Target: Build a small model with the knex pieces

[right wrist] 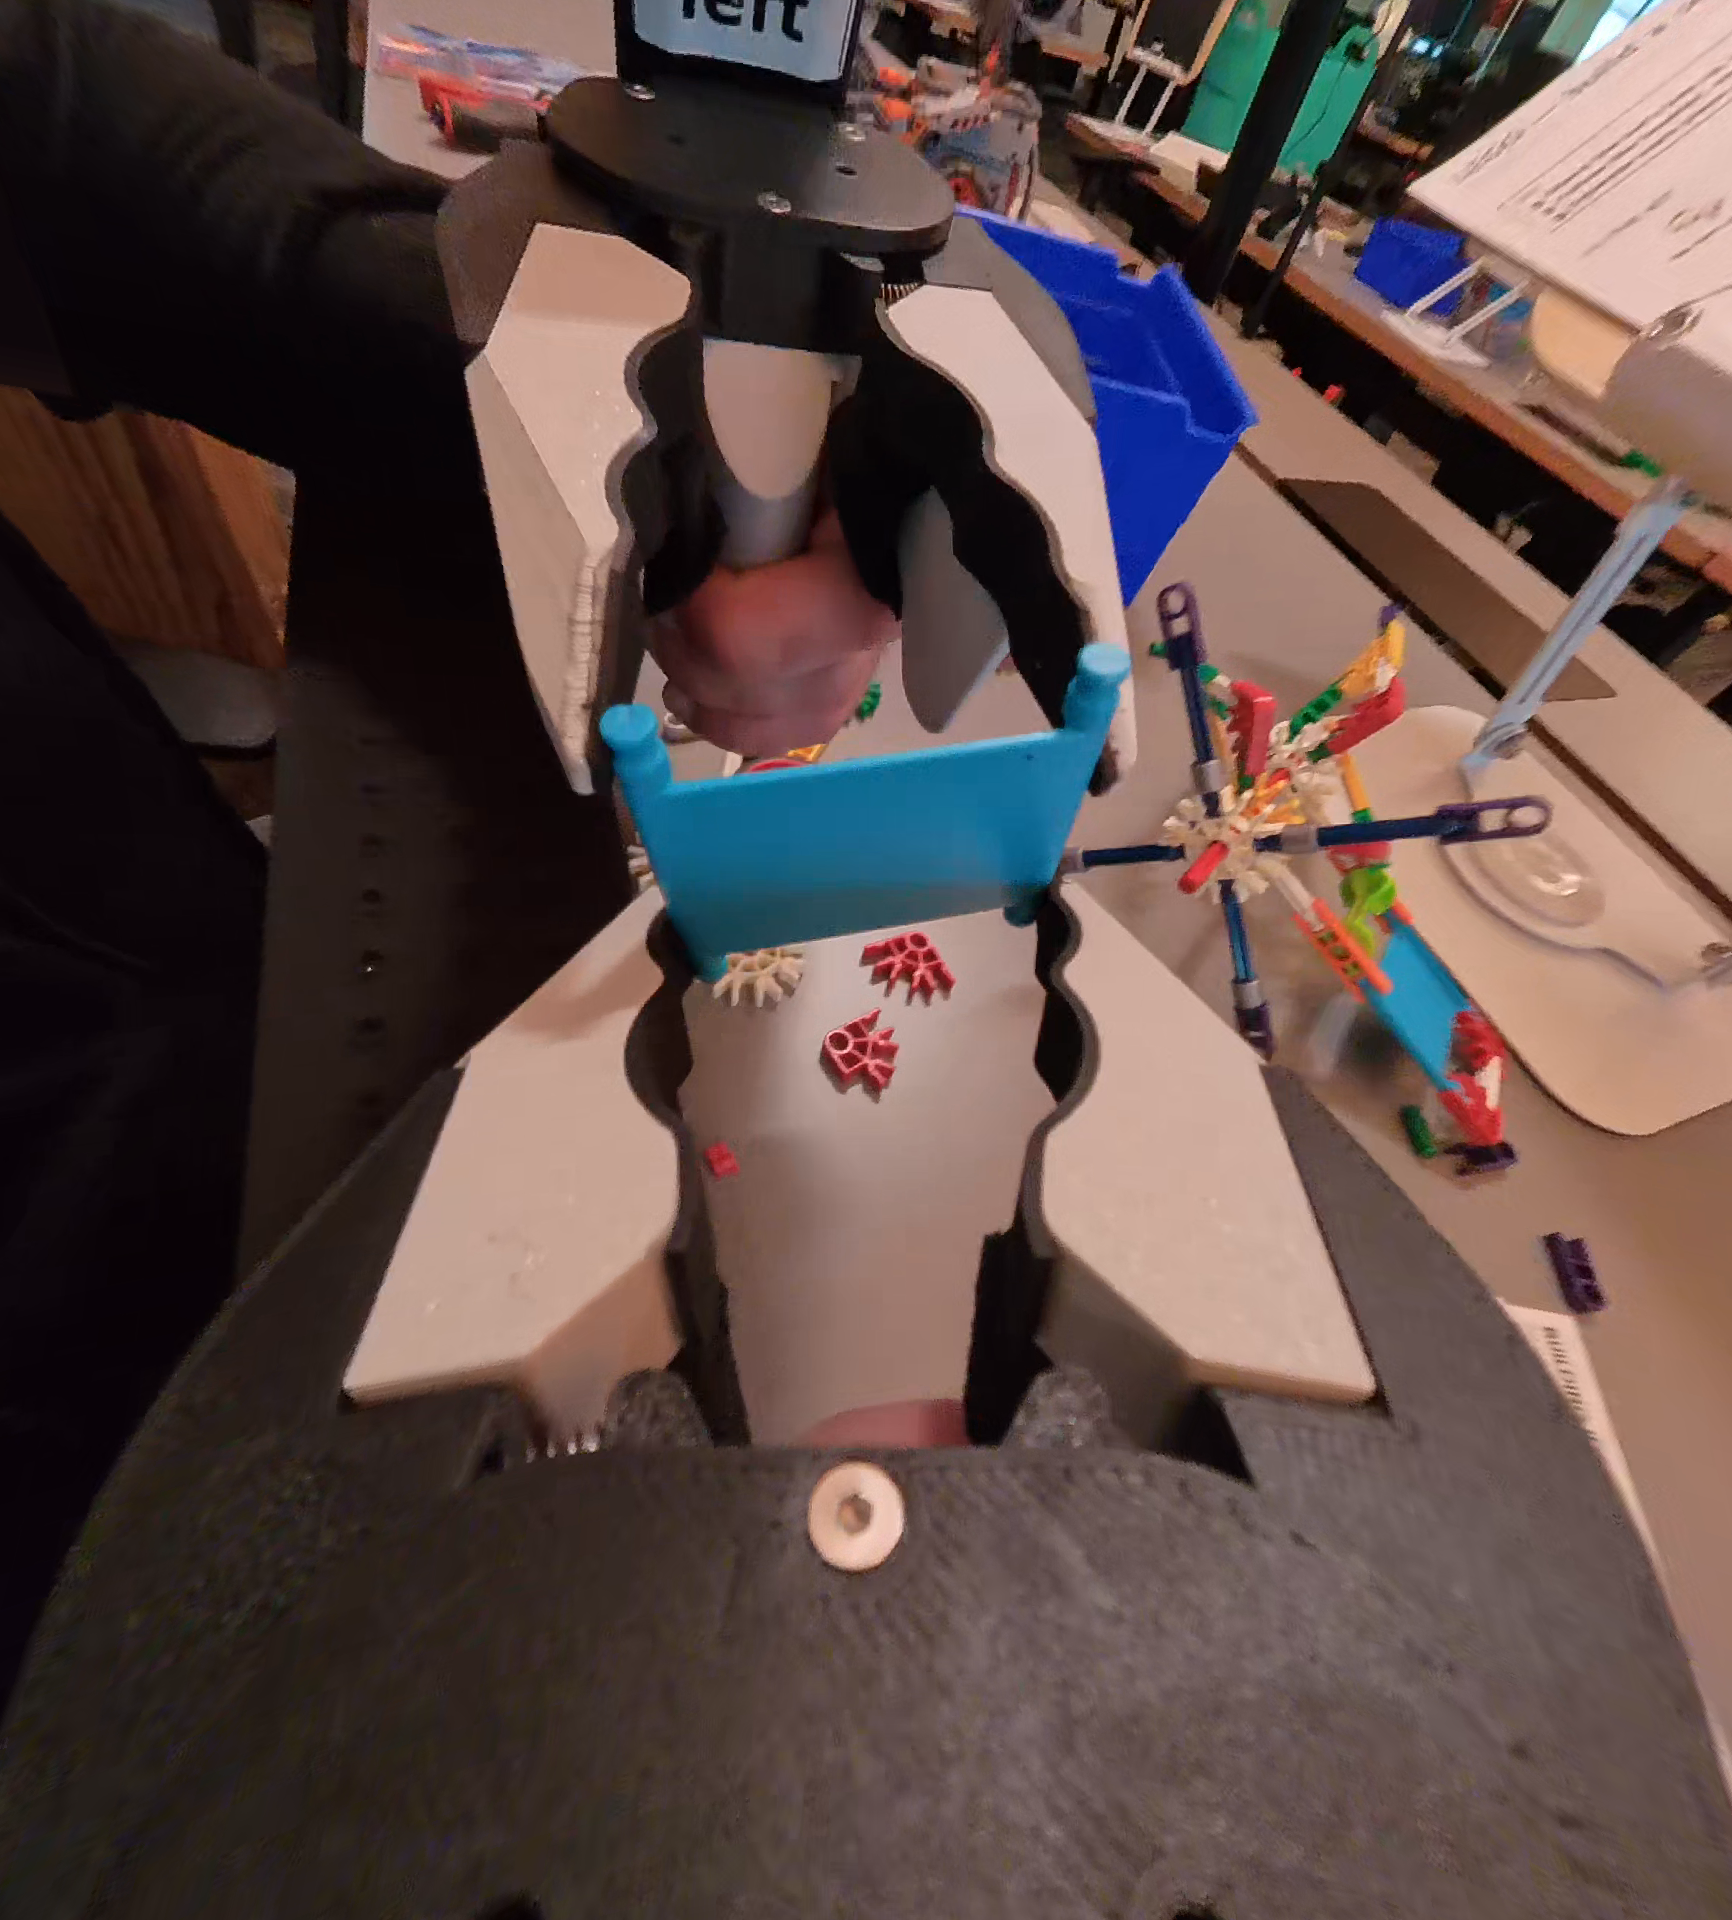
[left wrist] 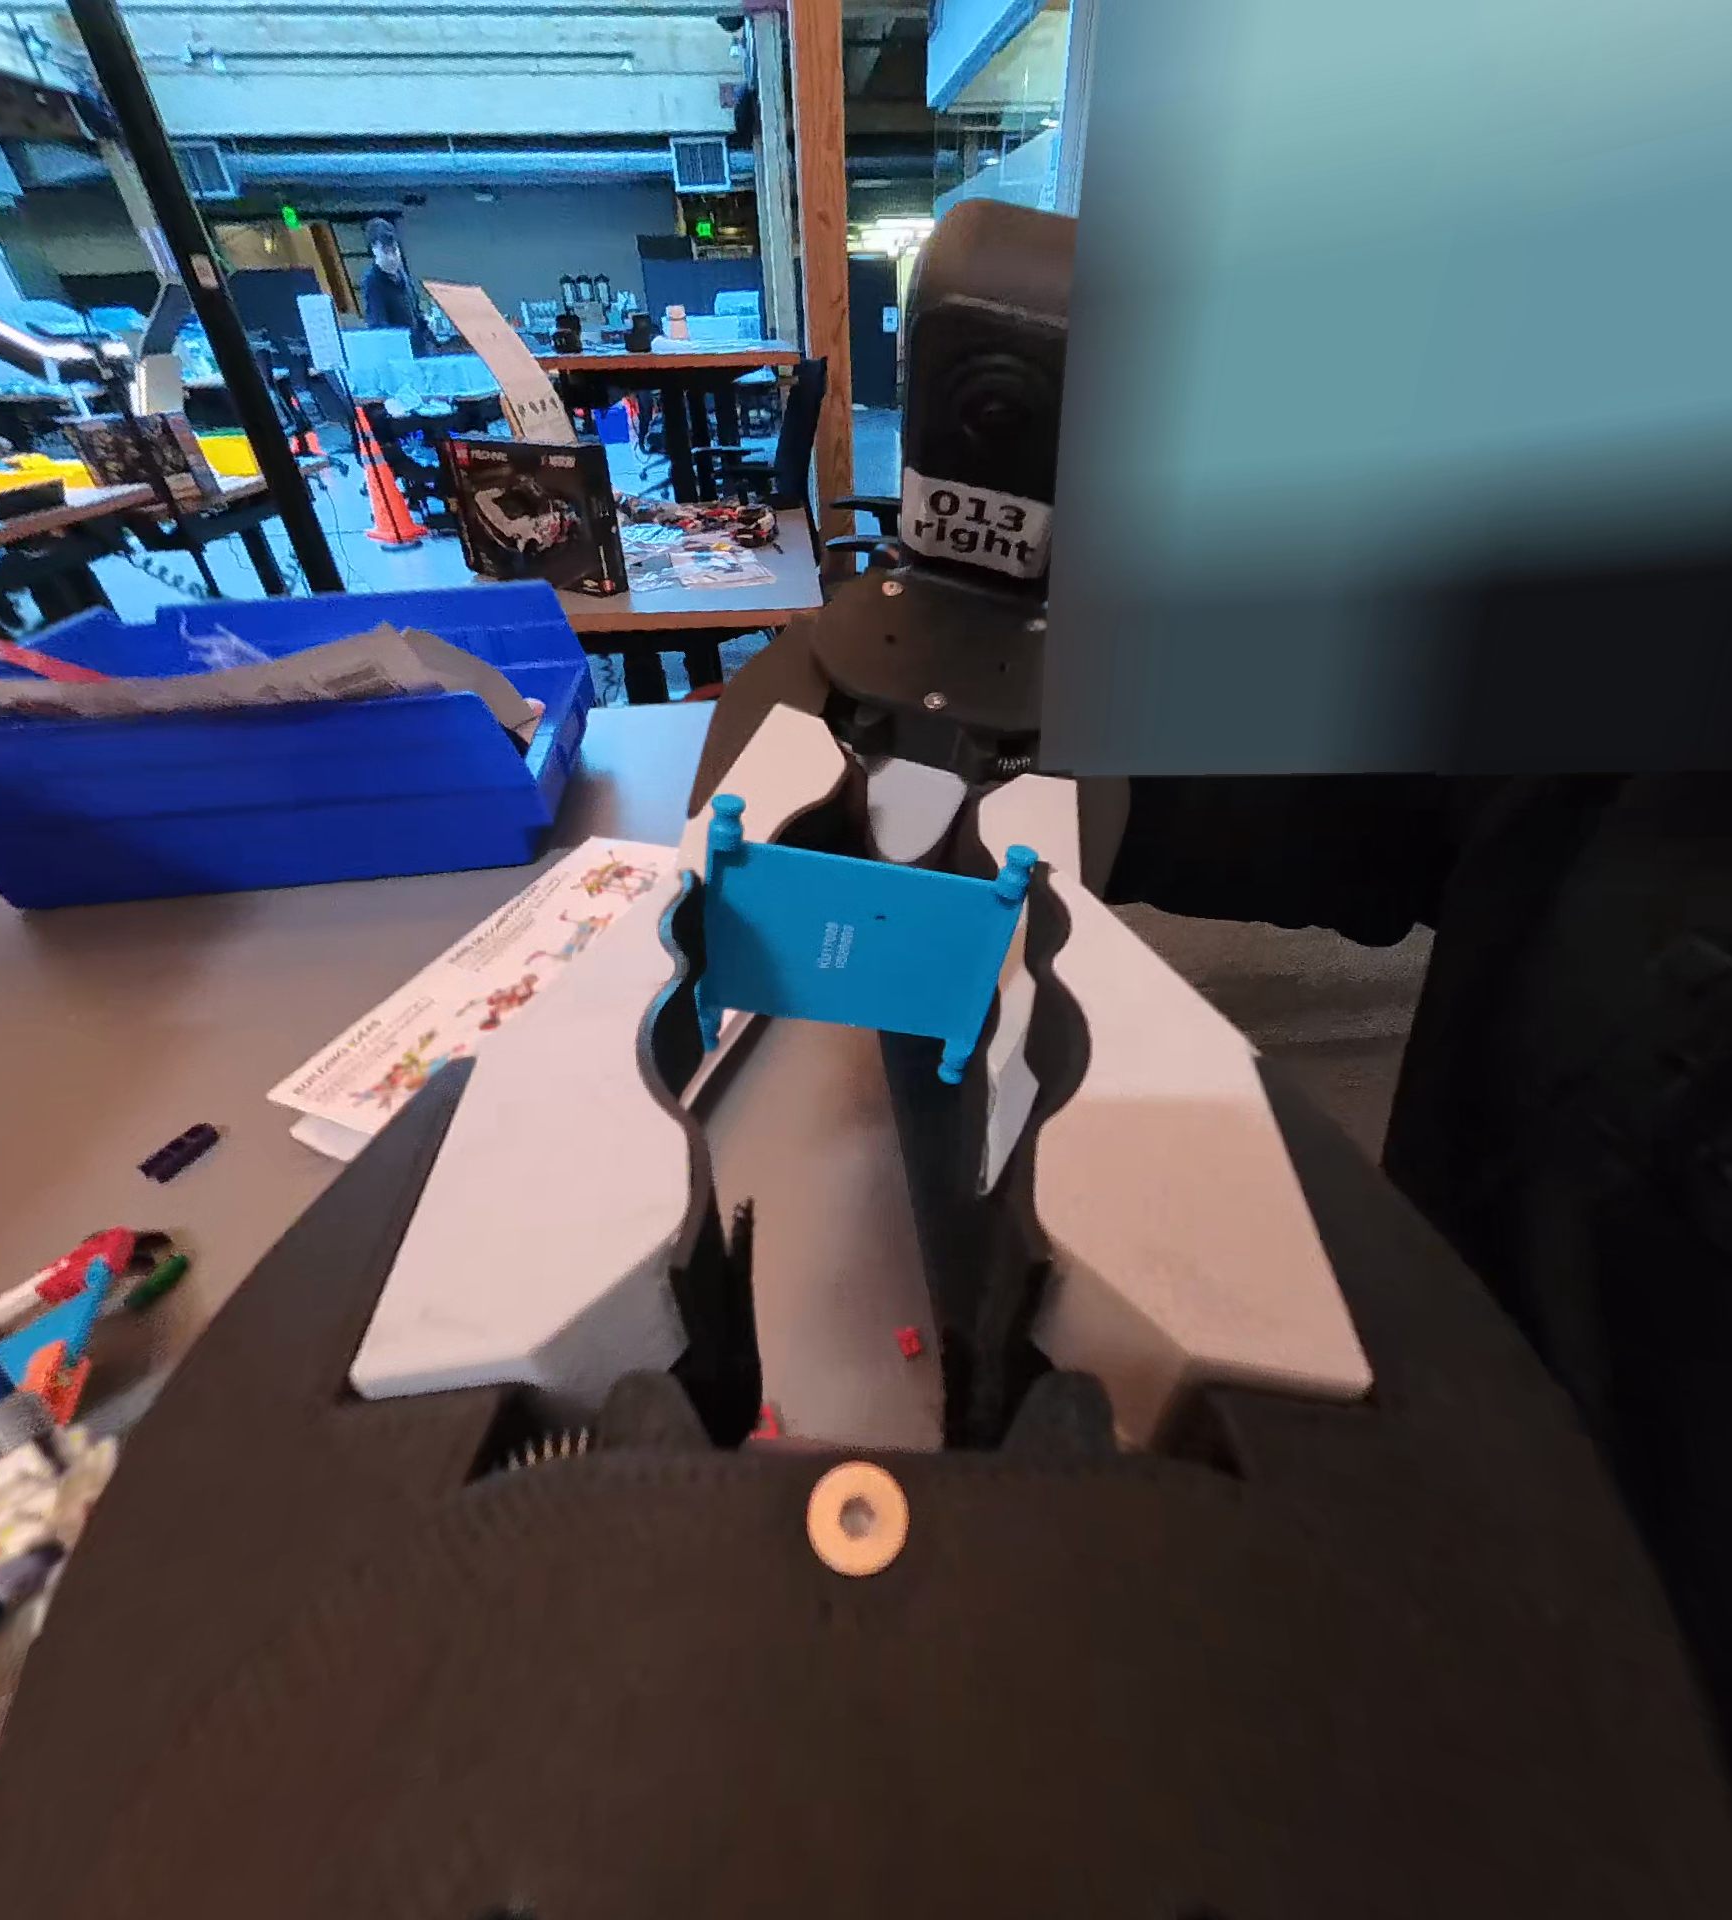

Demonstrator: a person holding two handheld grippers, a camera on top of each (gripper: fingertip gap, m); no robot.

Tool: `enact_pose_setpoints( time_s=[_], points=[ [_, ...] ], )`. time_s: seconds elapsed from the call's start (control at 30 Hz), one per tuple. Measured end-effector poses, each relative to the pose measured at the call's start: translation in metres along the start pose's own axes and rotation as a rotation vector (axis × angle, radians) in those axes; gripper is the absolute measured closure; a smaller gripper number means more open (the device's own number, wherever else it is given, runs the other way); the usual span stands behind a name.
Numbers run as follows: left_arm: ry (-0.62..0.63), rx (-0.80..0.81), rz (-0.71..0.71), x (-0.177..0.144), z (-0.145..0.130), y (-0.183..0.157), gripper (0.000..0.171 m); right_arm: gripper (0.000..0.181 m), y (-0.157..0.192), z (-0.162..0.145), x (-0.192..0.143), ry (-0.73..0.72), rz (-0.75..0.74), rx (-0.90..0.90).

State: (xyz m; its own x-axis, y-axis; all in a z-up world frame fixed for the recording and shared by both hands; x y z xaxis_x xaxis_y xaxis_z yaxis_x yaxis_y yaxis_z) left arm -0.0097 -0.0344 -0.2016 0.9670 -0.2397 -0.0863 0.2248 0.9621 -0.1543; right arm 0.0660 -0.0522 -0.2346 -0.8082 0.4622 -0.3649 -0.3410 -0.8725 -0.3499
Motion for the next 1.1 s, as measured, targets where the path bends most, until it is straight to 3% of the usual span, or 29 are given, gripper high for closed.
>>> enact_pose_setpoints(
  time_s=[0.13, 0.2, 0.37, 0.5, 0.6, 0.67, 0.77, 0.87, 0.97, 1.1],
  points=[
    [0.052, 0.010, 0.042, -0.006, -0.013, 0.007, 0.112, 0.116, -0.001, -0.013, 0.009, 0.076, 0.020, -0.022],
    [0.088, 0.041, 0.089, -0.013, -0.016, 0.011, 0.122, 0.116, -0.007, -0.018, 0.009, 0.103, 0.026, -0.015],
    [0.347, 0.188, 0.275, -0.035, -0.038, 0.032, 0.120, 0.116, -0.023, -0.035, 0.003, 0.233, 0.054, -0.030],
    [0.457, 0.143, 0.293, -0.043, -0.056, 0.043, 0.121, 0.116, -0.029, -0.049, 0.006, 0.411, 0.087, -0.116],
    [0.525, 0.152, 0.276, -0.042, -0.067, 0.043, 0.123, 0.116, -0.029, -0.050, 0.011, 0.460, 0.140, -0.155],
    [0.518, 0.173, 0.288, -0.038, -0.067, 0.042, 0.127, 0.116, -0.032, -0.047, 0.016, 0.446, 0.150, -0.146],
    [0.405, 0.215, 0.330, -0.031, -0.054, 0.043, 0.127, 0.116, -0.030, -0.039, 0.023, 0.318, 0.249, -0.050],
    [0.292, 0.395, 0.379, -0.028, -0.037, 0.037, 0.117, 0.116, -0.028, -0.029, 0.027, 0.159, 0.375, 0.108],
    [0.300, 0.566, 0.418, -0.024, -0.031, 0.029, 0.114, 0.116, -0.017, -0.034, 0.028, 0.157, 0.490, 0.145],
    [0.322, 0.557, 0.318, -0.014, -0.038, 0.016, 0.123, 0.116, 0.003, -0.033, 0.030, 0.171, 0.545, 0.031]
  ],
)
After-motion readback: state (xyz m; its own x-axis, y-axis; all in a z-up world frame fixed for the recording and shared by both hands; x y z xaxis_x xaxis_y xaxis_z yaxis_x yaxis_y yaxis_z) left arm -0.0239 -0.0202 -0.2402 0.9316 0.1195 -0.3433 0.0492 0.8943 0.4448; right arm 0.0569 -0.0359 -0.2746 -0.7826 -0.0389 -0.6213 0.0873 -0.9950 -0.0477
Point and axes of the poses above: each gripper's, where its closed fingertips meet, x out along the fingers, z out of its top, y = z × x across the jaws, the point moved 6 cm from there along -x, back along the fingers, and after that the axes turned 10 degrees about -x, right-handed, at the moved point
